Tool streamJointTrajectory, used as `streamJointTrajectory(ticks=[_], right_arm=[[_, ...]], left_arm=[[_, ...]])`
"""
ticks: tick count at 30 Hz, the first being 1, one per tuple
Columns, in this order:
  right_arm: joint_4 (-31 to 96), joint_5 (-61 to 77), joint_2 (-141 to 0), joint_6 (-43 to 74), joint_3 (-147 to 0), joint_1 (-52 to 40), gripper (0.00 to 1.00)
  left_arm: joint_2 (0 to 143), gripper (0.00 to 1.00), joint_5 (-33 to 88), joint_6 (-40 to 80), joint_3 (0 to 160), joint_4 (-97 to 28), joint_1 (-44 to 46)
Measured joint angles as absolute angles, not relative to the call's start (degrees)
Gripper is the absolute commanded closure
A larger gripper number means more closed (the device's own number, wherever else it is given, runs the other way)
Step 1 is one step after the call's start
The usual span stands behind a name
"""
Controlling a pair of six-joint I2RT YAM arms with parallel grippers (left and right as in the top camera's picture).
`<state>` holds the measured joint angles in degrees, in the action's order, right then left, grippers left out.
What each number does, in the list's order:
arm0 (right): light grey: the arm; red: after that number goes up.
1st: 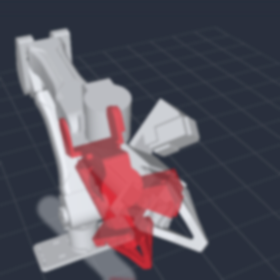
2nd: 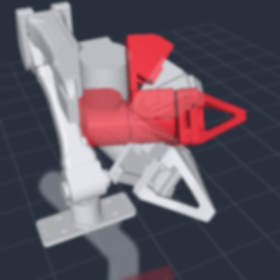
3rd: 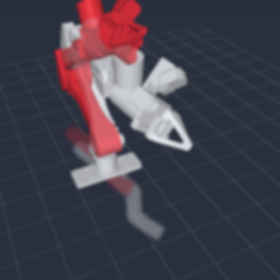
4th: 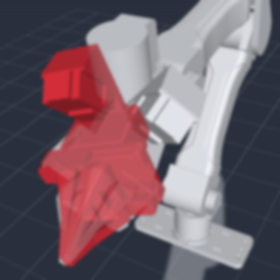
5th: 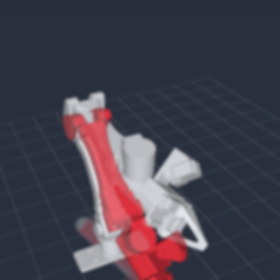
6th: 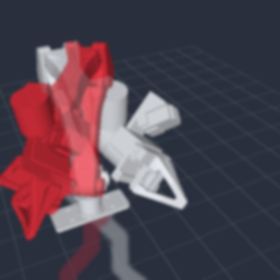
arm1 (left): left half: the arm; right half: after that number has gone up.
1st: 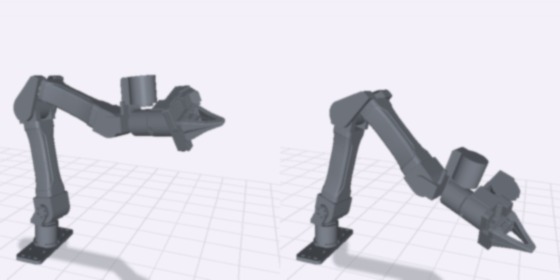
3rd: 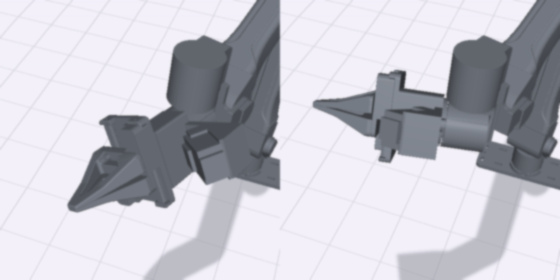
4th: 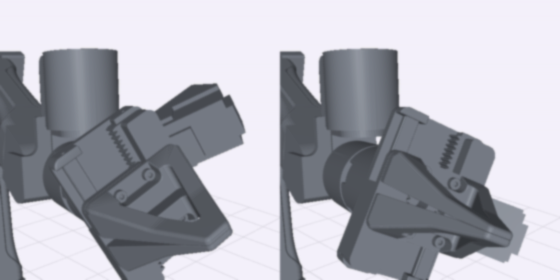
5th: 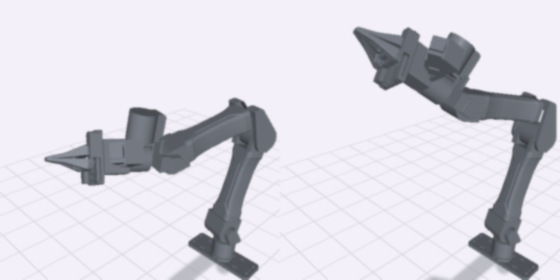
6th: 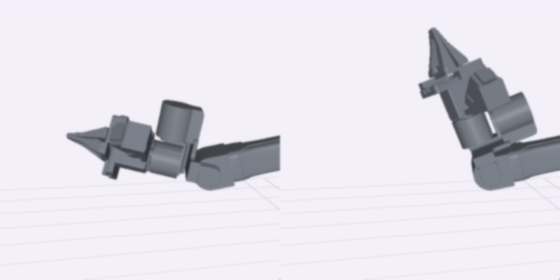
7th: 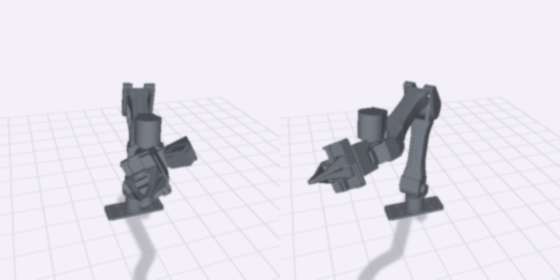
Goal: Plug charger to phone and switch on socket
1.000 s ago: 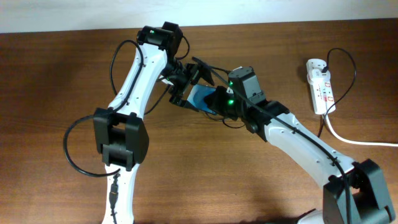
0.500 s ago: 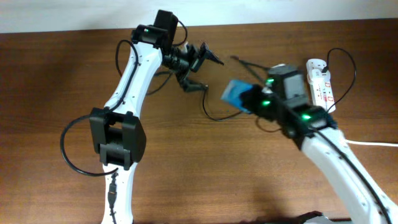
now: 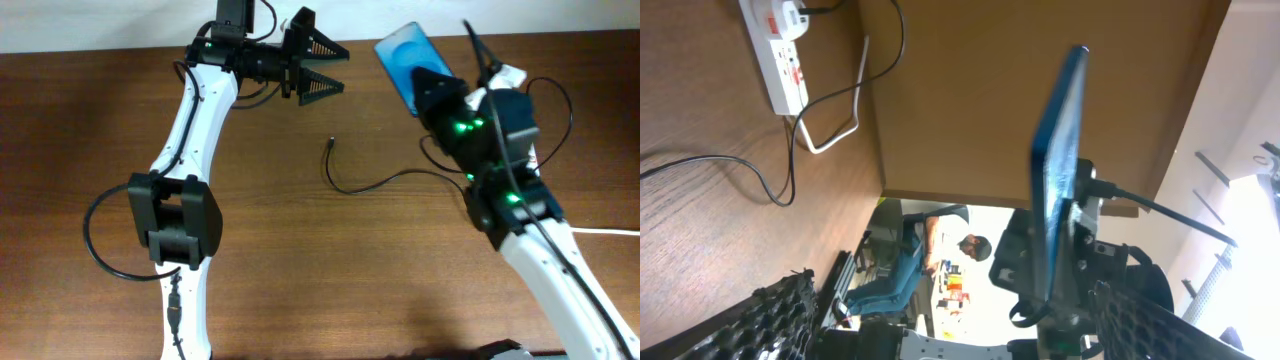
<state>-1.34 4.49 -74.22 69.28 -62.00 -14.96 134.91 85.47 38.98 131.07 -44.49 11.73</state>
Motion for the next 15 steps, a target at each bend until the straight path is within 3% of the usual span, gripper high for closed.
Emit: streamJointTrajectory(ticks=[5,15], right_arm=[[-14.94,-1.32,-86.19,73.67,-61.82,-21.67,0.96],[-16.75,-5.61,-88.36,80.75,-61.82,-24.6,0.96]], left_arm=[[134.91,0.1,84.9,40.97,131.07,-44.31,11.77],[134.91,0.16,77.49,58.02,131.04,-27.31,12.4]])
